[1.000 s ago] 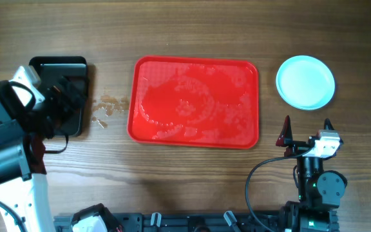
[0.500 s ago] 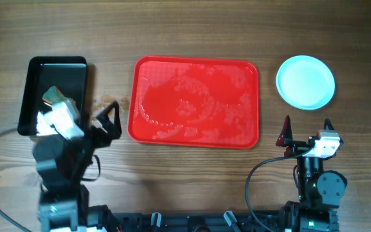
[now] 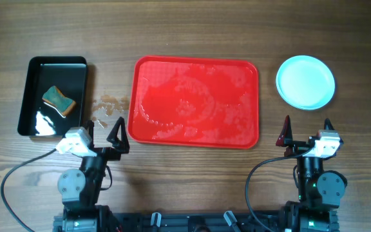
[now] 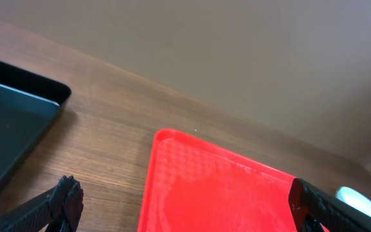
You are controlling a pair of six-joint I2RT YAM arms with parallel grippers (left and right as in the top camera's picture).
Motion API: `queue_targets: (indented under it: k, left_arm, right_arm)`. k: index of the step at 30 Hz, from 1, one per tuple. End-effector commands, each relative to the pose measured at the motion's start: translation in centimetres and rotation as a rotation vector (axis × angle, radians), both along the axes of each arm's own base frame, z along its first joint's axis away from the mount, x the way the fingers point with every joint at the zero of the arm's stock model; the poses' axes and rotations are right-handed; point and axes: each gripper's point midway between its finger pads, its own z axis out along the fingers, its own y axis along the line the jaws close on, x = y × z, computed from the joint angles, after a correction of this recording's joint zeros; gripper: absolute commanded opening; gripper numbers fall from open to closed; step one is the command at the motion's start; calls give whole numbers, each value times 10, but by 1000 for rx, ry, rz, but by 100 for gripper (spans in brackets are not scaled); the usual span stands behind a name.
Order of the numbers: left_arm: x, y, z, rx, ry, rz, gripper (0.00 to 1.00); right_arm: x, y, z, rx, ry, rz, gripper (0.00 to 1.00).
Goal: Clean dirty plates on tray and stack at the side
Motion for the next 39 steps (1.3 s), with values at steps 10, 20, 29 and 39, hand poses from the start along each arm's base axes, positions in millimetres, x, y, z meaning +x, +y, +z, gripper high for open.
queue_targets:
  k: [10, 20, 29, 39]
  left_arm:
    - [-8, 10, -4, 240, -31, 77, 100]
    - [-8, 9, -5, 411, -45, 56, 100]
    - [-8, 10, -5, 456, -47, 56, 100]
    - [-8, 10, -5, 490, -50, 54, 100]
  right_arm:
    - [-1, -3, 2, 0, -12, -16, 100]
    - [-1, -3, 2, 0, -12, -16, 100]
    - [-1, -3, 2, 0, -12, -16, 100]
    - [-1, -3, 2, 0, -12, -16, 100]
